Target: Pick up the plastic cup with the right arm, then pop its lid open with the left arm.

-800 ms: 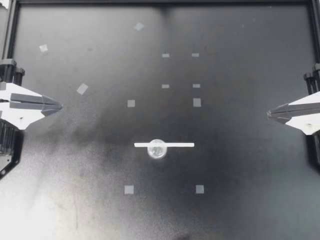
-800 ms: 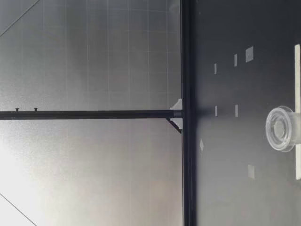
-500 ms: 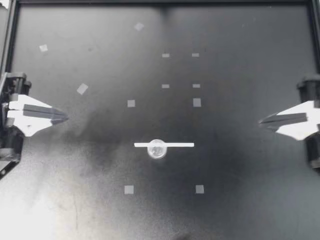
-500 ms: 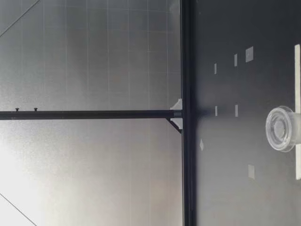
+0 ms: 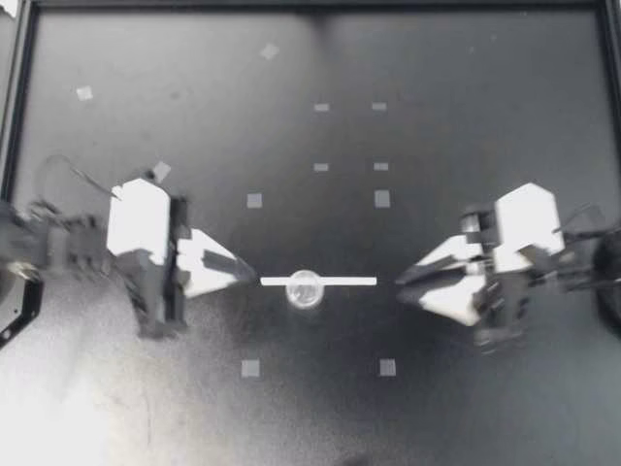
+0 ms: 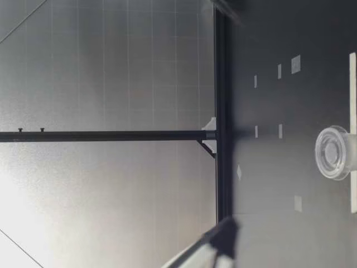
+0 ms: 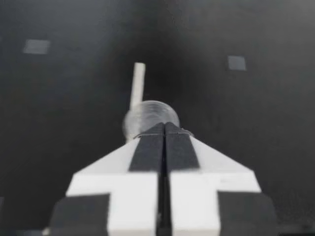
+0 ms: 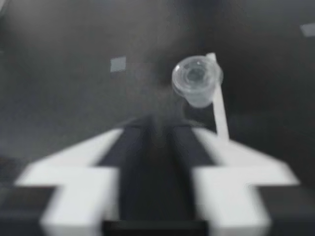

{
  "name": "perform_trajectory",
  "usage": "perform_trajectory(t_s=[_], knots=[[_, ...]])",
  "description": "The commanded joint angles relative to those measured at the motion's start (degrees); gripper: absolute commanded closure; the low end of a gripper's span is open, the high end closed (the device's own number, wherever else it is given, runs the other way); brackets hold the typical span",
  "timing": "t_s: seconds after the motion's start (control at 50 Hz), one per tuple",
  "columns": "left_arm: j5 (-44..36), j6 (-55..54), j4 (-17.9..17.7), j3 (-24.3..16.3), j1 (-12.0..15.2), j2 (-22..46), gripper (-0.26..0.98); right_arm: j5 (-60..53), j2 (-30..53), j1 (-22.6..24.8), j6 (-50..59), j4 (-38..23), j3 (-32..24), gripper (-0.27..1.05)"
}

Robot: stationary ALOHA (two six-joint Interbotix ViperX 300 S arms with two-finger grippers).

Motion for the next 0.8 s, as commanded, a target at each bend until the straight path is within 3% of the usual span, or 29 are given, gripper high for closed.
perform_trajectory(t_s=[0.0, 0.24, 0.78], knots=[[-2.72, 0.00, 0.00, -1.85, -0.62, 3.34, 0.82, -3.16, 5.89, 0.35, -0.09, 0.09, -3.16, 0.11], [-7.47, 0.70, 0.00, -2.90, -0.70, 9.23, 0.82, -5.36, 17.84, 0.35, -0.18, 2.81, -9.93, 0.15], [-10.99, 1.23, 0.09, -5.36, -0.70, 16.52, 0.82, -5.27, 23.64, -1.14, -2.20, 3.43, -16.17, 0.15]])
